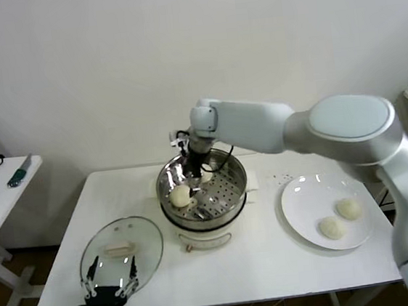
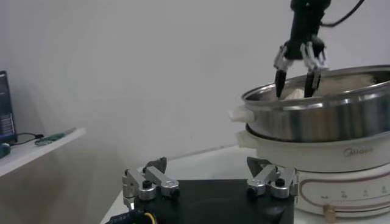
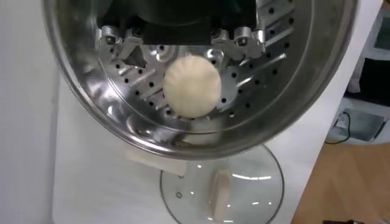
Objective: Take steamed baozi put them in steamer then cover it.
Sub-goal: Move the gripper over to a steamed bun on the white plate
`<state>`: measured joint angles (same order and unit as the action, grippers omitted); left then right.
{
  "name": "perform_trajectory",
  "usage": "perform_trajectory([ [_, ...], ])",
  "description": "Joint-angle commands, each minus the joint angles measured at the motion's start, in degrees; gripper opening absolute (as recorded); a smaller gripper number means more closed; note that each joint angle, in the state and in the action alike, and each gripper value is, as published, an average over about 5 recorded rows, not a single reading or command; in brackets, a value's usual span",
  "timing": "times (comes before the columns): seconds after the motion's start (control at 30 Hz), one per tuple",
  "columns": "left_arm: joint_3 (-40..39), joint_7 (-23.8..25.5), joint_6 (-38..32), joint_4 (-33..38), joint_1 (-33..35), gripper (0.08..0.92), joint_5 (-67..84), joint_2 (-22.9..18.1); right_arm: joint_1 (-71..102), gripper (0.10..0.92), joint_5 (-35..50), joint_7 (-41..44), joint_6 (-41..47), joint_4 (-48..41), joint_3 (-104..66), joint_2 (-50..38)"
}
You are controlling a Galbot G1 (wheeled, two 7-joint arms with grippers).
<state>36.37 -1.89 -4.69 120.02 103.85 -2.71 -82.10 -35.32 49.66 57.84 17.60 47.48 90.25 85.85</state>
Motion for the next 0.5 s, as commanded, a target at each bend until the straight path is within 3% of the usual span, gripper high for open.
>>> perform_trajectory([
  [0.03,-0.3,0.0,0.1,0.2,-0.1,0.823,-0.3,-0.1,-7.8,0.823,0.4,1.6,-0.3,6.6,0.4,-8.5],
  [0.23,-0.3,0.0,0.4,0.6,0.1,0.823,-0.6,-0.2,-12.4,0.823,-2.1,2.3,-0.9,15.0,1.1,-19.4],
  [0.5,-0.4,0.0,1.0,0.9,-0.1,0.823,-1.2,-0.4,-13.4,0.823,-14.2,3.3,-2.7,24.8,2.2,-36.5],
])
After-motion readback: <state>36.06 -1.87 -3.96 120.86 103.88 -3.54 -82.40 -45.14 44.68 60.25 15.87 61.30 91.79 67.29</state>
